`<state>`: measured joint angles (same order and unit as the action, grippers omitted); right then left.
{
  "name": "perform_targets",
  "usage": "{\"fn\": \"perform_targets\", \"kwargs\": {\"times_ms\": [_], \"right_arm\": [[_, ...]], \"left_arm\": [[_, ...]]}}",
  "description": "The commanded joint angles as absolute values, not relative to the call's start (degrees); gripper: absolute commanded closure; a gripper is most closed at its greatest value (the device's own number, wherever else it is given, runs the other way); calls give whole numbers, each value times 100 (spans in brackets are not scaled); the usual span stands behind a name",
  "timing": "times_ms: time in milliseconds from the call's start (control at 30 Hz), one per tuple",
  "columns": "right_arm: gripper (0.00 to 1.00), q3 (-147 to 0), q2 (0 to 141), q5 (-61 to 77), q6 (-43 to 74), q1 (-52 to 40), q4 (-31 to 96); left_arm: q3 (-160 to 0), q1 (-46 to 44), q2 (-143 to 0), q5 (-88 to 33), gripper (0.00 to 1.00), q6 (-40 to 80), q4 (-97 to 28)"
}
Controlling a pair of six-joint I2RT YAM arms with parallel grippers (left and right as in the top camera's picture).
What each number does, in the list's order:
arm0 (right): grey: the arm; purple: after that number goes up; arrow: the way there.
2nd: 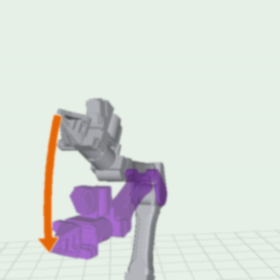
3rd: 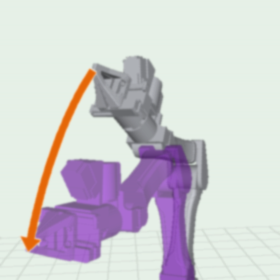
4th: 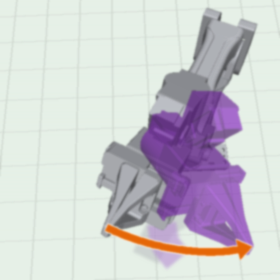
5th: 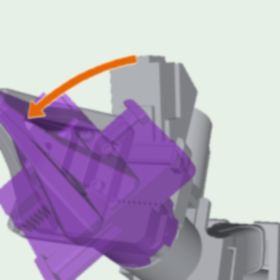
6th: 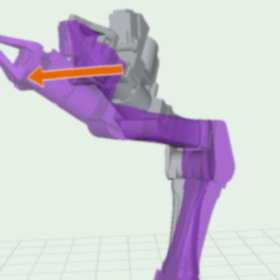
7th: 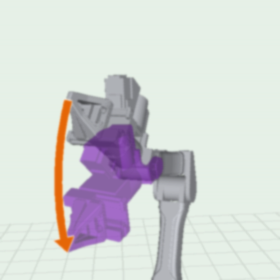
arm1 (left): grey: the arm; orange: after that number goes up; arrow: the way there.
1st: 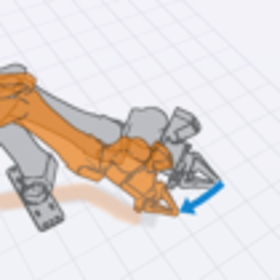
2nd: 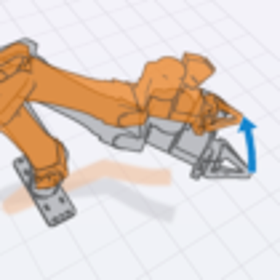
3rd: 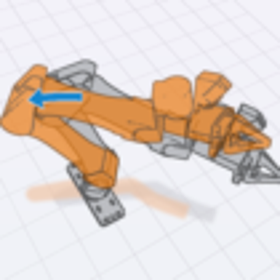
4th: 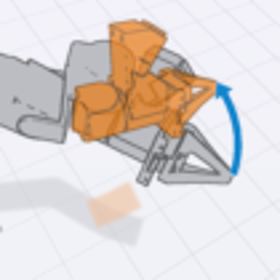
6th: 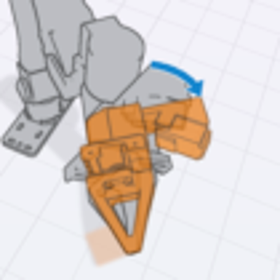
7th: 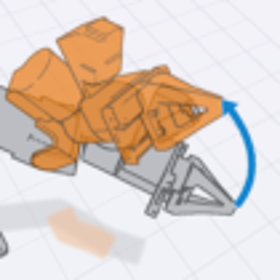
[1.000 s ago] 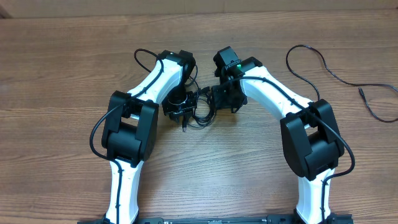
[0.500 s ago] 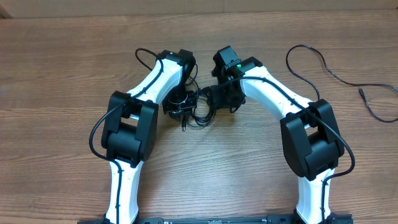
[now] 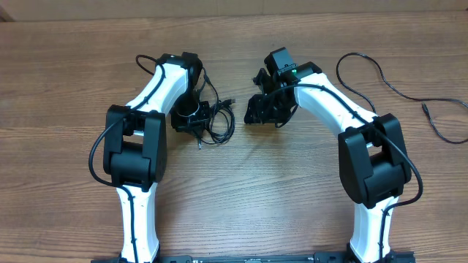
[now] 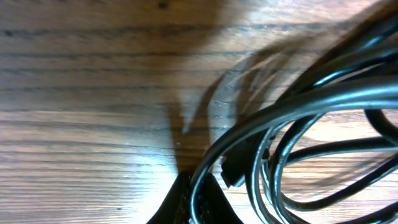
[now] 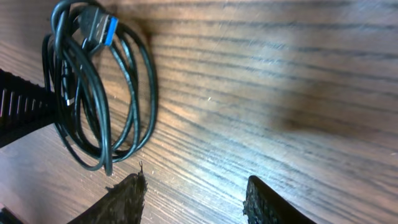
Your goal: Untangle cables
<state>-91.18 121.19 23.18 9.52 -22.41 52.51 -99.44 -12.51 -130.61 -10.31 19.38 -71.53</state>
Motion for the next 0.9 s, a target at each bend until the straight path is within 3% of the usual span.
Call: {"fn": "perform_targets", "kwargs": {"times_ms": [0,700,867], "right_arm": [[49,-9295,12164,2346,1234,-2222,5153],[49,-8919,12547,1953,1953,-2829,3957],[58,-8921,12770,1258,2119,-3111,3647]], "left_arm": [[-9878,-1203,-12921,-974,96,1662,-7124],[-9878,-1201,-12921,-1122,96,1562,-7087],[-9876,-1201,-12921,-550,94,1929,-7017]]}}
